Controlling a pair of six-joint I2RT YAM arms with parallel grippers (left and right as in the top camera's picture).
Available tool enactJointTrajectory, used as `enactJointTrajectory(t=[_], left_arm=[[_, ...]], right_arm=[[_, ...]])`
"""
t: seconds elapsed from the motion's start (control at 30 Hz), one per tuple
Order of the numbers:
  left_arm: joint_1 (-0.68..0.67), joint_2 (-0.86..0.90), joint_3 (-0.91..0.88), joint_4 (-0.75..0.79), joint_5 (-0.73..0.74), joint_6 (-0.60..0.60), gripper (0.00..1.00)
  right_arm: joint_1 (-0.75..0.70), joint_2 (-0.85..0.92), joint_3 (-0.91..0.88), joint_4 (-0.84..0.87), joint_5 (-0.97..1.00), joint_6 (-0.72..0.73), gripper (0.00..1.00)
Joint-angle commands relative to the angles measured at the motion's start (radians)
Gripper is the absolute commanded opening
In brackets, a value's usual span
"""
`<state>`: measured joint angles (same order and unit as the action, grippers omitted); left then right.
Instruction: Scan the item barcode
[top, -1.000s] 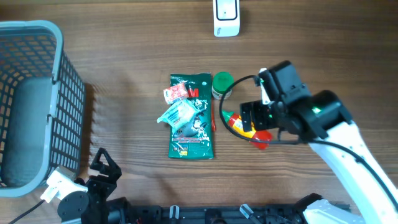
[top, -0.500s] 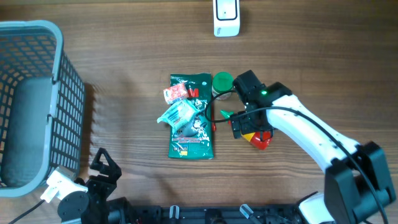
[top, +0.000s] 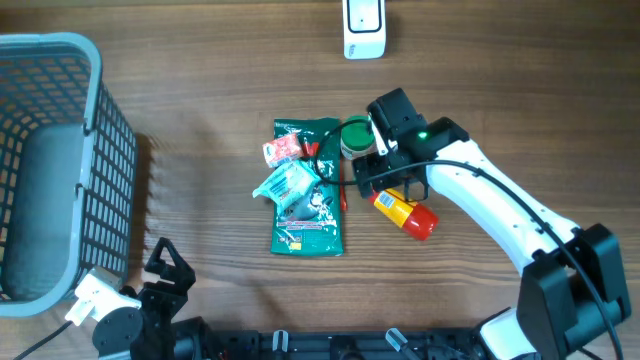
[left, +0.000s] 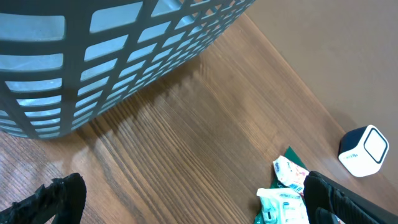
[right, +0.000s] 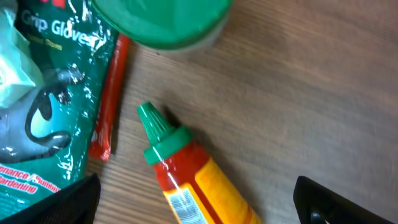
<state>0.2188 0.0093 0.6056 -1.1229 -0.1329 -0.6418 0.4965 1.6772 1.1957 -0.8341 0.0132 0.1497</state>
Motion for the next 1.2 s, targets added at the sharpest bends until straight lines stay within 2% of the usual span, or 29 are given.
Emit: enactJointTrajectory(t=[0.0, 0.27, 0.7, 0.77, 0.87, 1.17], left_arm=[[0.002, -0.003, -0.003, 0.000, -0.013, -0.006, 1.00], [0.002, -0.003, -0.003, 0.000, -0.013, -0.006, 1.00], [0.002, -0.003, -0.003, 0.000, -0.013, -0.006, 1.00], [0.002, -0.003, -0.003, 0.000, -0.013, -0.006, 1.00], [0.002, -0.003, -0.003, 0.000, -0.013, -0.006, 1.00], [0.002, -0.003, -0.003, 0.000, -0.013, -0.006, 1.00]], right_arm=[[0.016, 0.052, 0.014, 0.031, -0.029, -0.081, 1.00], [0.068, 0.164, 0.014, 0.101, 0.059, -0.124, 0.98], [0.079, 0.259, 0.014, 0.132, 0.086, -0.124, 0.72], [0.079, 0.261, 0.014, 0.134, 0.095, -0.124, 0.62], [0.079, 0.264, 0.013, 0.110, 0.109, -0.123, 0.56], [0.079, 0.264, 0.008, 0.034, 0.122, -0.103, 0.52]])
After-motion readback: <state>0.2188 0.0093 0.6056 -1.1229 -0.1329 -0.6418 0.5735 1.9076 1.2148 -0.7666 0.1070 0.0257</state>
